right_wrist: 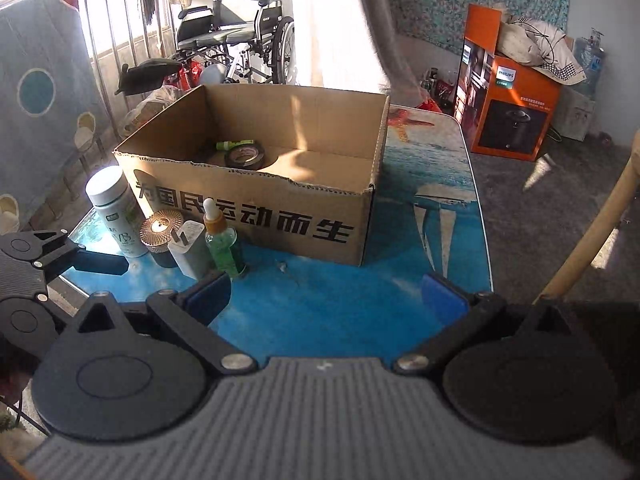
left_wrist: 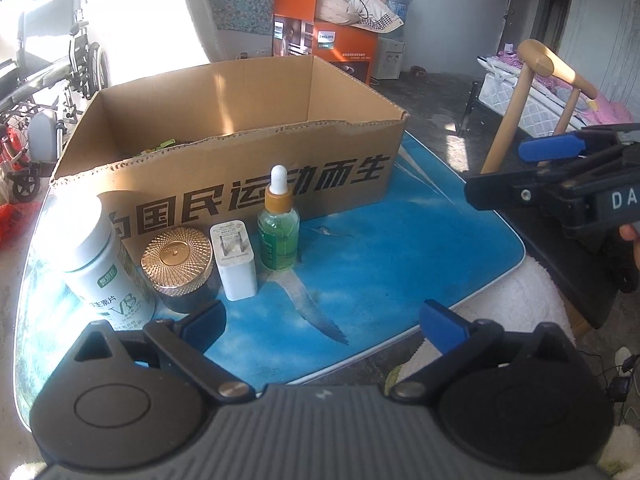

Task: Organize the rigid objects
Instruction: 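Withdraw the right gripper and reach toward the green dropper bottle, then grasp the green dropper bottle below its orange cap with the right gripper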

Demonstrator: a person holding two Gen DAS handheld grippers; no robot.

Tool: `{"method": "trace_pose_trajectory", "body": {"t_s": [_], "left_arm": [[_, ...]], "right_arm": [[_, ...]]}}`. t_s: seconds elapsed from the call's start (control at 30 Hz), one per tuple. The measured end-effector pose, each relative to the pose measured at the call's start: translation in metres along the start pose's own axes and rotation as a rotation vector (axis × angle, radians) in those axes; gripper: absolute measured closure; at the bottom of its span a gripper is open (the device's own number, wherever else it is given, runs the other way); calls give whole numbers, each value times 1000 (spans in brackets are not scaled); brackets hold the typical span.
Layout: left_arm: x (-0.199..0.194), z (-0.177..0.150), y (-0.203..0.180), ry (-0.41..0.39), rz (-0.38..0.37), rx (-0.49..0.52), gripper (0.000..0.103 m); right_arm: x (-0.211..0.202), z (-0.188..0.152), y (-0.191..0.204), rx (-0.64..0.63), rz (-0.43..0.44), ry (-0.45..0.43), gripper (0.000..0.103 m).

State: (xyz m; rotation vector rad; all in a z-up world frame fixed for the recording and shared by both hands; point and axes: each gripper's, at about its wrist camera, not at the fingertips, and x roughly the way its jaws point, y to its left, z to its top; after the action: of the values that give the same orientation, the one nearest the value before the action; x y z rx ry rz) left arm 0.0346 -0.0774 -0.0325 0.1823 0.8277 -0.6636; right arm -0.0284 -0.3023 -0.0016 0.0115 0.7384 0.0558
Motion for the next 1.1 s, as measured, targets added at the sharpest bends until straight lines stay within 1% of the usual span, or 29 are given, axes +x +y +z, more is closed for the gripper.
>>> {"method": "trace_pose_trajectory", "body": {"t_s": [0.1, 0.23, 0.37, 0.4, 0.47, 0.57, 0.67, 0.73, 0.8, 0.83, 0.9, 0.97, 1.0, 1.03, 1.1], "left_arm": [[-4, 1, 0, -28, -76, 5, 0], [-4, 4, 2, -42, -112, -7, 0], [2, 6, 11, -35, -196, -80, 0], [3, 7, 12, -39, -191, -92, 0], [5, 7, 12, -55, -152, -79, 0], [5, 10, 7, -82, -81, -6, 0], [7, 15, 3, -112, -33, 52, 0], [8, 19, 1, -132, 3, 82, 1], [11, 22, -2, -155, 33, 118, 2], [12, 23, -3, -163, 41, 135, 6], [15, 26, -6, -172, 53, 171, 13], [19, 27, -10, -171, 63, 214, 26], [21, 28, -12, -167, 72, 231, 29], [24, 28, -14, -164, 82, 245, 34], [27, 30, -15, -160, 94, 255, 35]], "right_arm": [[4, 1, -6, 15, 63, -8, 1], [7, 3, -13, 56, 98, -42, 1], [10, 8, -19, 138, 165, -68, 1], [11, 9, -18, 150, 173, -81, 1], [16, 12, -12, 153, 179, -111, 1], [25, 15, -3, 150, 203, -135, 1], [38, 20, 8, 149, 245, -143, 3], [45, 22, 14, 146, 258, -149, 5], [53, 25, 20, 146, 269, -144, 15], [56, 26, 22, 147, 276, -141, 17], [63, 29, 25, 153, 289, -130, 30], [71, 31, 28, 165, 310, -110, 34], [74, 32, 29, 171, 320, -100, 41], [78, 32, 30, 175, 330, -89, 45], [85, 34, 32, 182, 344, -72, 53]]}}
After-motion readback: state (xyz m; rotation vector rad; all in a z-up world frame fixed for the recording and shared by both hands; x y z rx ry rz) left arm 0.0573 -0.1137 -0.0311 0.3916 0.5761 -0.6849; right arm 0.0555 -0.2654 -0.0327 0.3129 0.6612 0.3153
